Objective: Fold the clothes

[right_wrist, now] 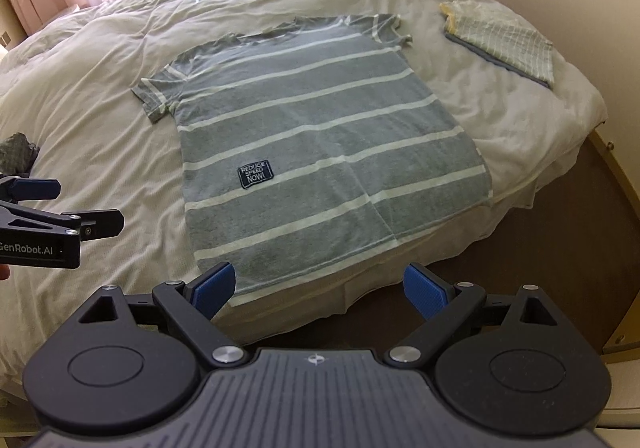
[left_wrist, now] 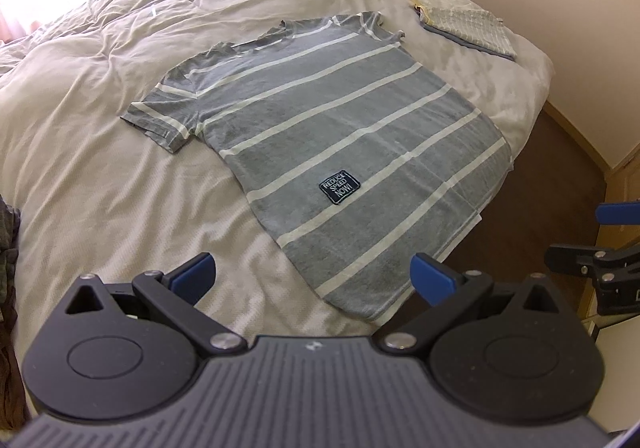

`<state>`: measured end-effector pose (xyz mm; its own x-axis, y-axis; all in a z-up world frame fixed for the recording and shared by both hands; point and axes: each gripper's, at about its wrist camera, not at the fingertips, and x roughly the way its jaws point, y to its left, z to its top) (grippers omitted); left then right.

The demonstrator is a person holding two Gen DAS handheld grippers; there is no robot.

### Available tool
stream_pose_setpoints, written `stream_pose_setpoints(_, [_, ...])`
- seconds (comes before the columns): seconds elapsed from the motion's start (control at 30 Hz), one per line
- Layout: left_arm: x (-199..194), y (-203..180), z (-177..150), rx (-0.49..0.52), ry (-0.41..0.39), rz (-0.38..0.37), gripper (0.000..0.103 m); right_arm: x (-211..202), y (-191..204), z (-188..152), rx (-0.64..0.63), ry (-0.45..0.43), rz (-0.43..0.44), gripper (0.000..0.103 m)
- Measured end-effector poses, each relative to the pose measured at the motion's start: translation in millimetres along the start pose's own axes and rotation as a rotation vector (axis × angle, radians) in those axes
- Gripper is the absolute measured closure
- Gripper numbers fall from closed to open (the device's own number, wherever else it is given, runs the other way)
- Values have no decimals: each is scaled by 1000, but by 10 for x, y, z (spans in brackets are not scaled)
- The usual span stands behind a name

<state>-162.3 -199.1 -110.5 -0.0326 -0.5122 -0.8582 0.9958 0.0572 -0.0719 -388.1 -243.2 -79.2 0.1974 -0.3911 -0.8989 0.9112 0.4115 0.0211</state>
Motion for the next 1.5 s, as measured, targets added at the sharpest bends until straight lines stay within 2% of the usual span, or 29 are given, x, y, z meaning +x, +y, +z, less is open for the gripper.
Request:
stream_pose_setpoints(0.23, [2, 185, 13, -16, 0, 20, 1, 74, 177, 164, -38, -24, 17, 9])
stream_pose_setpoints(0.47, [148, 417, 159, -54, 13, 53, 1, 285, 344, 510, -111, -45, 43, 8])
stream_pose_setpoints(0.63, [374, 580, 386, -96, 32, 96, 1, 561, 405, 839, -177, -50, 66, 8])
stream_pose_setpoints(0.77, [574, 751, 604, -136, 30, 125, 1, 861, 412, 1187, -242, -58, 125, 8])
stream_pose_setpoints(0.93, [836, 1118, 935, -167, -16, 161, 1, 1227, 552, 1614, -412, -135, 203, 9])
stream_pose_setpoints(1.03, [978, 1356, 1107, -88, -27, 231, 1, 1437, 758, 1776, -551, -185, 234, 12])
stream_pose_setpoints(1.2, [1269, 1693, 1298, 174, -37, 290, 1, 1795, 1156, 1830, -770, -252, 256, 16])
stream_pose_setpoints(1.3, [1479, 1908, 1348, 297, -26, 260, 2, 2023, 1402, 1761, -868, -256, 256, 26])
stream_pose_setpoints(1.37, [1624, 2057, 1393, 339, -14, 222, 6, 2165, 1581, 1669, -945, -262, 245, 39])
stream_pose_setpoints(1.5, [1966, 2317, 1480, 458, 3, 177, 11, 2446, 1912, 1533, -1047, -257, 226, 48])
